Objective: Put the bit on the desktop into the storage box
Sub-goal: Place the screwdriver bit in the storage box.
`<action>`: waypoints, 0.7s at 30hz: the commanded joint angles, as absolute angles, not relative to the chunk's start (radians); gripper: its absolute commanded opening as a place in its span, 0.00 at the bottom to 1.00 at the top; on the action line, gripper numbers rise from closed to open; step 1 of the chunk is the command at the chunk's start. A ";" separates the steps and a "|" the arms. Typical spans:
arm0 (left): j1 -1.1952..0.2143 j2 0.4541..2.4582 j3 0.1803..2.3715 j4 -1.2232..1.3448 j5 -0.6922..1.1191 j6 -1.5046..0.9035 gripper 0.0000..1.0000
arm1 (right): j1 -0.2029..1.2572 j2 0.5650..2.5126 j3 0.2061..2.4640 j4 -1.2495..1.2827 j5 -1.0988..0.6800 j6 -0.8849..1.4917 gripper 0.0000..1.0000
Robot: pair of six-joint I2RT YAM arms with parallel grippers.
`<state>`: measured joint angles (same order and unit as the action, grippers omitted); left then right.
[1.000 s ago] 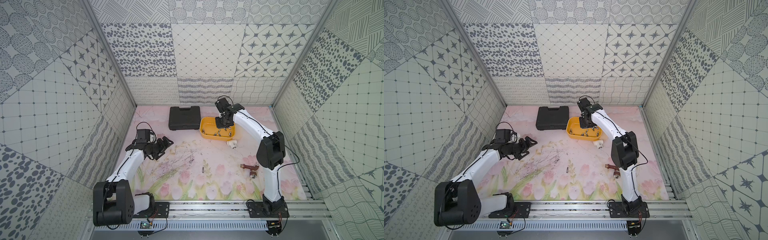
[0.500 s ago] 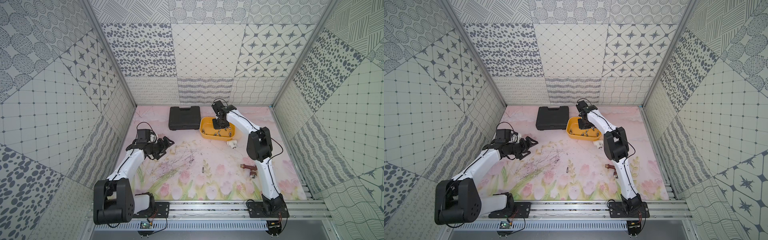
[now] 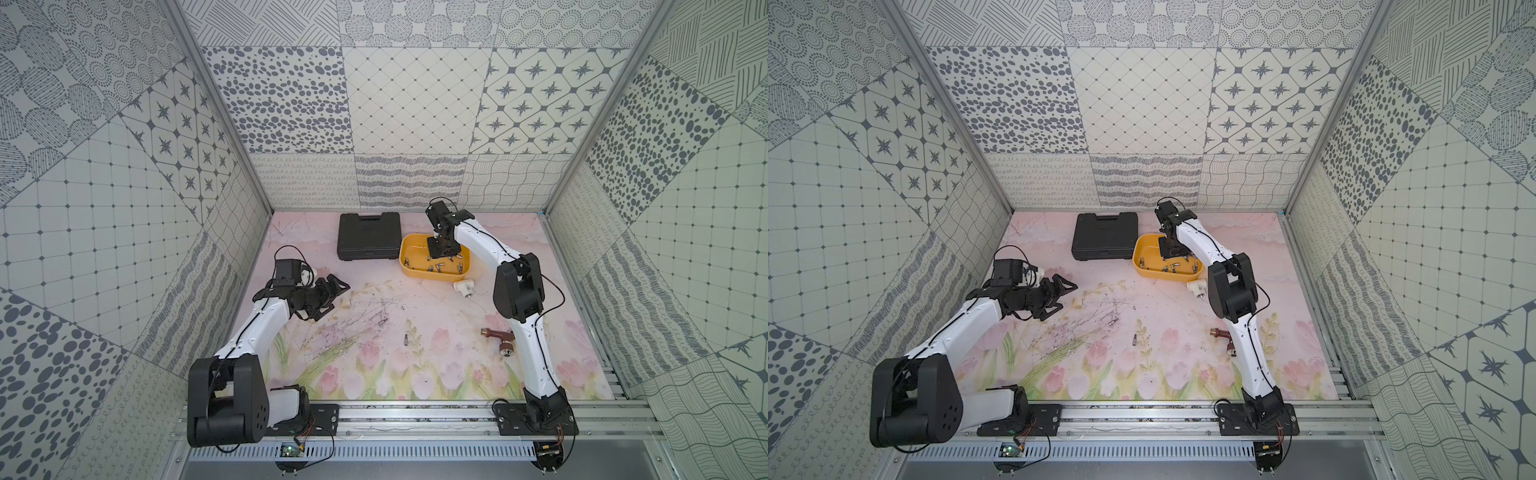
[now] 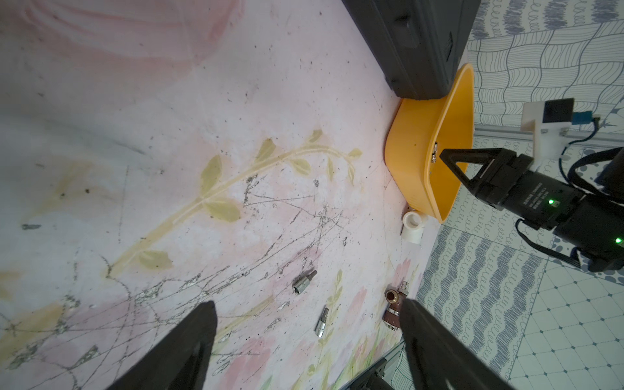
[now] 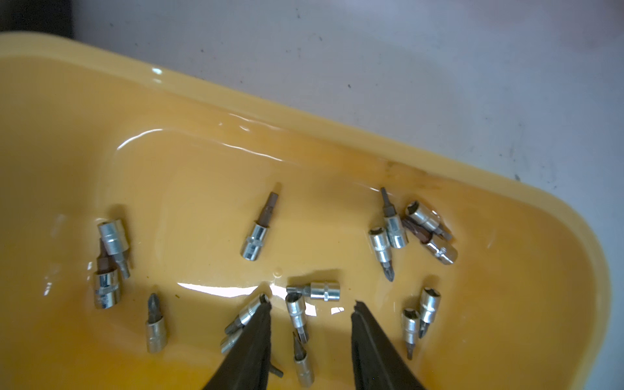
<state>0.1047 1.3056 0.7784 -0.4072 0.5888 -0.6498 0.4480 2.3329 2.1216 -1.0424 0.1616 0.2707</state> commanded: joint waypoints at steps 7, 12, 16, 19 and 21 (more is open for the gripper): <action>-0.012 1.299 0.831 -0.436 0.581 -0.572 0.90 | 0.445 2.063 1.950 -1.035 0.221 0.267 0.51; -0.092 1.261 0.860 -0.502 0.515 -0.561 0.89 | 0.444 1.897 1.793 -1.016 0.291 0.292 0.54; -0.186 1.225 0.879 -0.564 0.433 -0.542 0.89 | 0.444 1.768 1.654 -0.965 0.342 0.311 0.58; -0.269 1.208 0.883 -0.605 0.380 -0.534 0.87 | 0.445 1.677 1.565 -0.944 0.395 0.326 0.63; -0.326 1.203 0.881 -0.631 0.346 -0.535 0.86 | 0.444 1.618 1.506 -0.928 0.431 0.335 0.67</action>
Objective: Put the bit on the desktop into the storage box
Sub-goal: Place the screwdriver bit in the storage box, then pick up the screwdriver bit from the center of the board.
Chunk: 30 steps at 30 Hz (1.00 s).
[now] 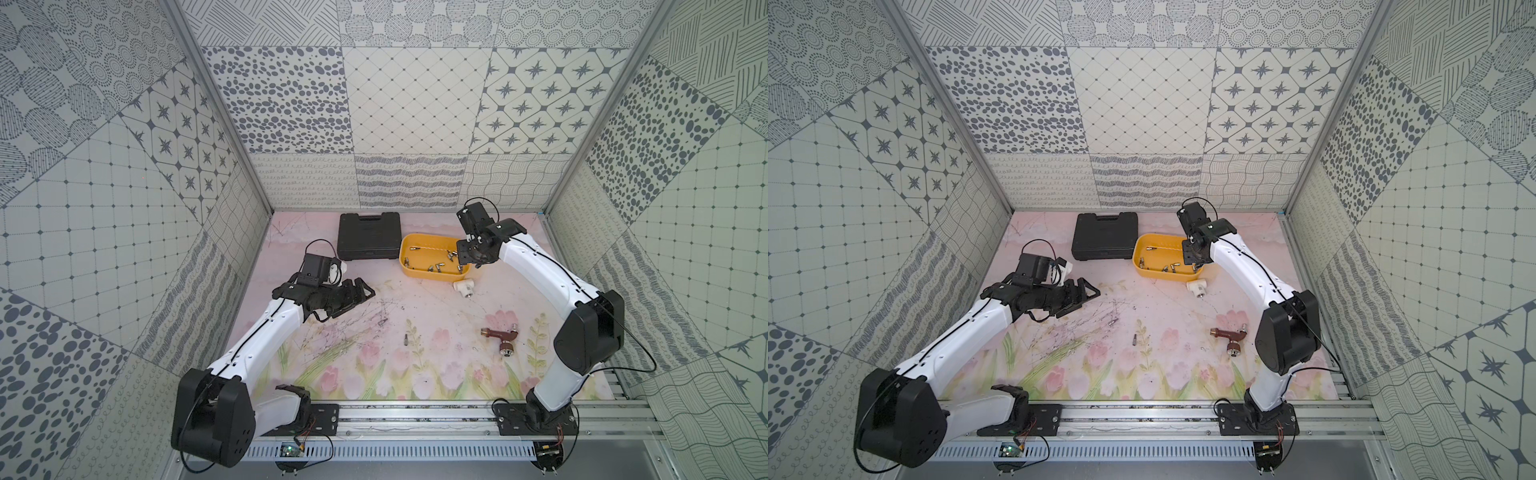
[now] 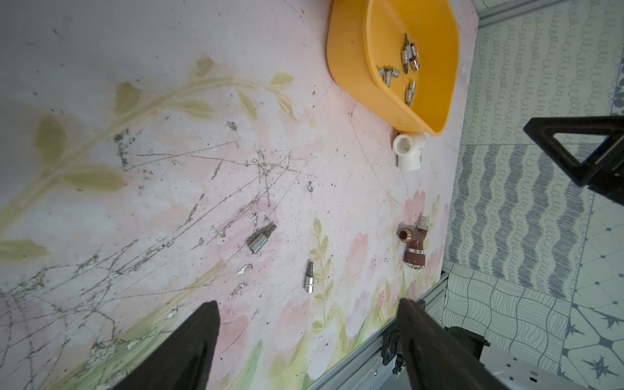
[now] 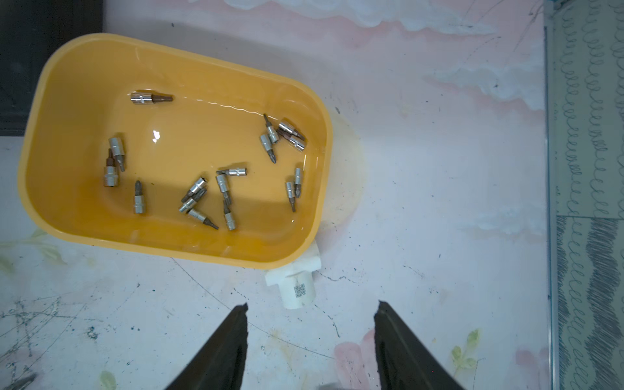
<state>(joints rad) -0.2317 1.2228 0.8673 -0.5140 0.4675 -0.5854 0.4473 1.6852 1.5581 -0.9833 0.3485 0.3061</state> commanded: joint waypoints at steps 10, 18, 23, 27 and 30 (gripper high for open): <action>-0.660 1.318 0.958 -0.742 0.131 -0.533 0.82 | 0.416 1.252 1.153 -0.695 0.553 0.370 0.95; -0.861 1.509 1.085 -0.821 0.023 -0.511 0.76 | 0.378 1.017 0.954 -0.538 0.581 0.367 0.97; -0.903 1.619 1.138 -0.827 -0.006 -0.504 0.70 | 0.348 0.960 0.905 -0.507 0.557 0.368 0.97; -0.911 1.706 1.195 -0.842 -0.030 -0.482 0.64 | 0.341 0.956 0.890 -0.497 0.550 0.367 0.97; -0.912 1.761 1.229 -0.848 -0.051 -0.464 0.60 | 0.338 0.963 0.889 -0.494 0.547 0.367 0.97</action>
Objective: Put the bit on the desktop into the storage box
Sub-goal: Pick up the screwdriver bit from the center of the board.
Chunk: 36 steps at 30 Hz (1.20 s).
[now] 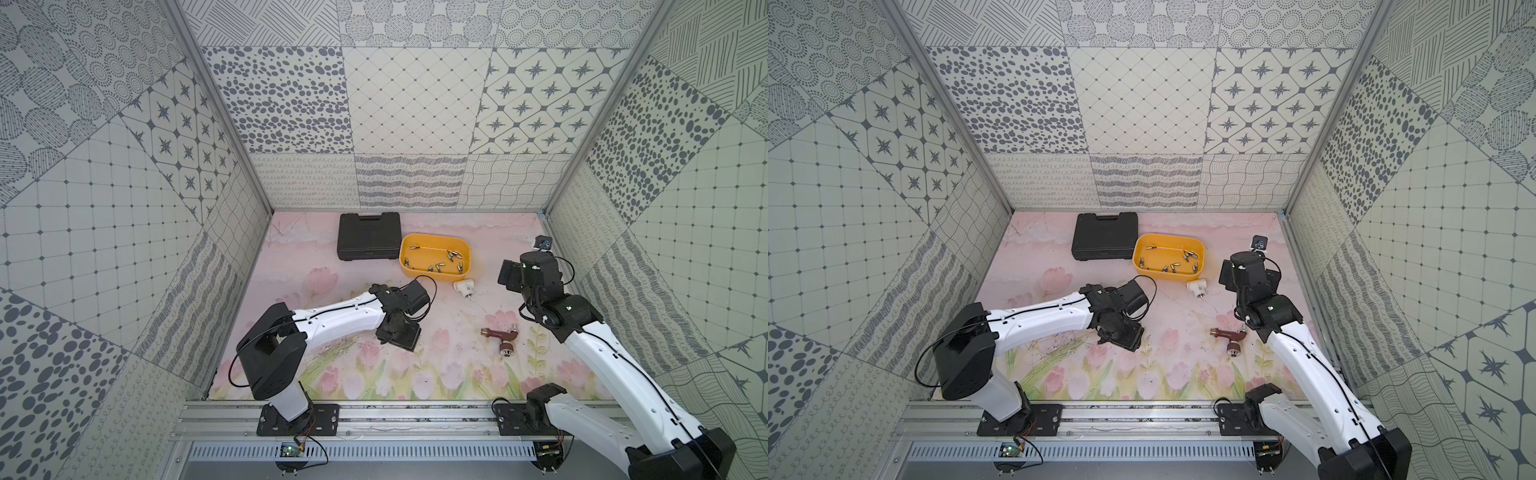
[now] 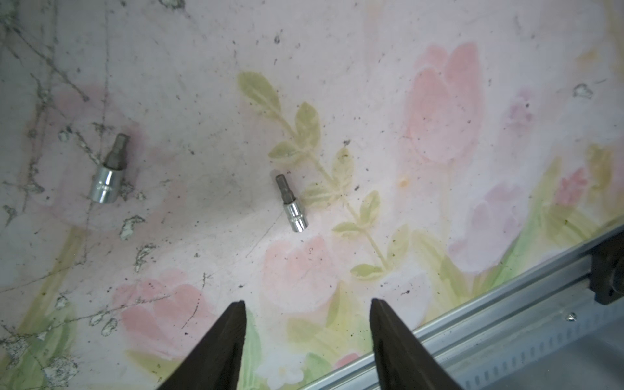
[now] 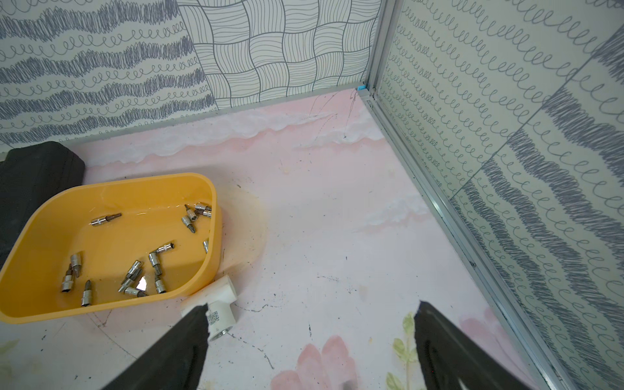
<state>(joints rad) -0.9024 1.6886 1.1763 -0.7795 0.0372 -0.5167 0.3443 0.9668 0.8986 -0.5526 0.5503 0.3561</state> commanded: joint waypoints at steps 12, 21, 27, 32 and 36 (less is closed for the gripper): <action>-0.913 1.920 1.322 -0.858 -0.073 -0.408 0.48 | 0.333 0.979 0.888 -0.482 0.530 0.361 0.97; -0.913 1.968 1.323 -0.842 -0.066 -0.404 0.40 | 0.331 0.993 0.879 -0.471 0.523 0.361 0.97; -0.913 1.981 1.310 -0.837 -0.068 -0.403 0.32 | 0.331 1.006 0.877 -0.468 0.519 0.363 0.97; -0.913 1.981 1.288 -0.819 -0.054 -0.408 0.23 | 0.330 1.003 0.865 -0.460 0.524 0.367 0.97; -0.913 1.982 1.282 -0.814 -0.055 -0.409 0.18 | 0.329 1.001 0.856 -0.457 0.529 0.367 0.97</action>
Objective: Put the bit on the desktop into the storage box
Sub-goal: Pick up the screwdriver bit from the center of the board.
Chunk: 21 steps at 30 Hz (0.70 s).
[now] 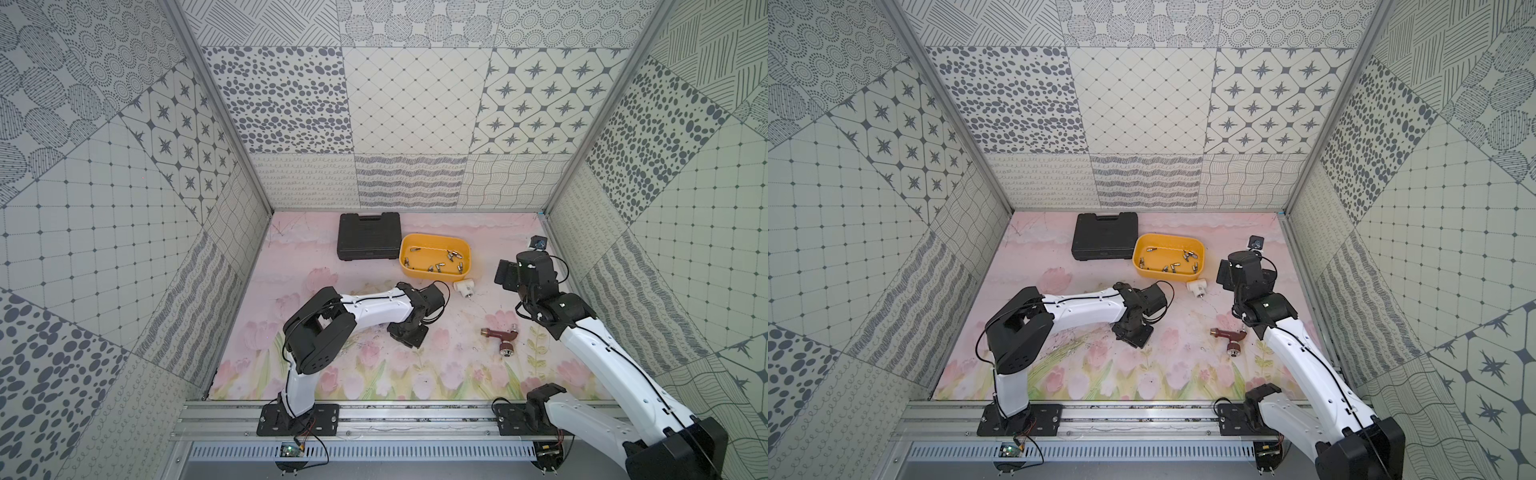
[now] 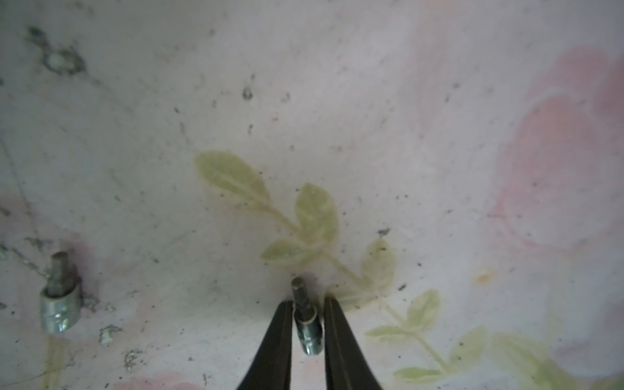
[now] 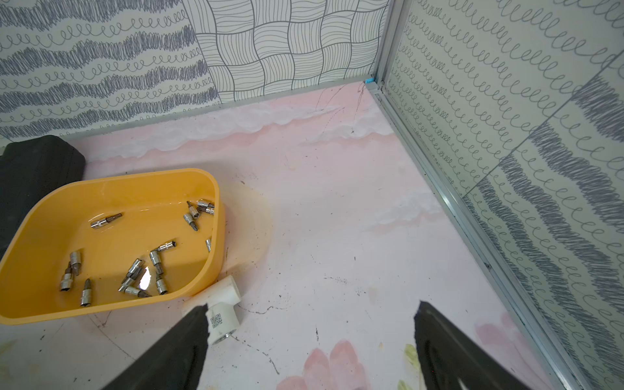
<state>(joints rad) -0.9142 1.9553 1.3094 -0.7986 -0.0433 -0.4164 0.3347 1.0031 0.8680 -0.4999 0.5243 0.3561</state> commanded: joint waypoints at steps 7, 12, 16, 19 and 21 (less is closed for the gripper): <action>-0.913 1.955 1.261 -0.771 -0.049 -0.416 0.12 | 0.330 0.997 0.855 -0.456 0.528 0.367 0.97; -0.911 1.931 1.257 -0.760 -0.059 -0.414 0.11 | 0.330 0.994 0.853 -0.456 0.526 0.367 0.97; -0.908 1.908 1.267 -0.753 -0.048 -0.408 0.10 | 0.330 0.991 0.853 -0.456 0.522 0.368 0.97; -0.889 1.882 1.273 -0.741 -0.049 -0.402 0.10 | 0.330 0.979 0.853 -0.456 0.513 0.373 0.97; -0.865 1.865 1.280 -0.730 -0.039 -0.397 0.10 | 0.330 0.965 0.850 -0.457 0.497 0.380 0.97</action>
<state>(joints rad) -0.8970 1.8980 1.2728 -0.7536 -0.0391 -0.4164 0.3340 0.9985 0.8612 -0.4961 0.5182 0.3595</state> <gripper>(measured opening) 0.139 0.967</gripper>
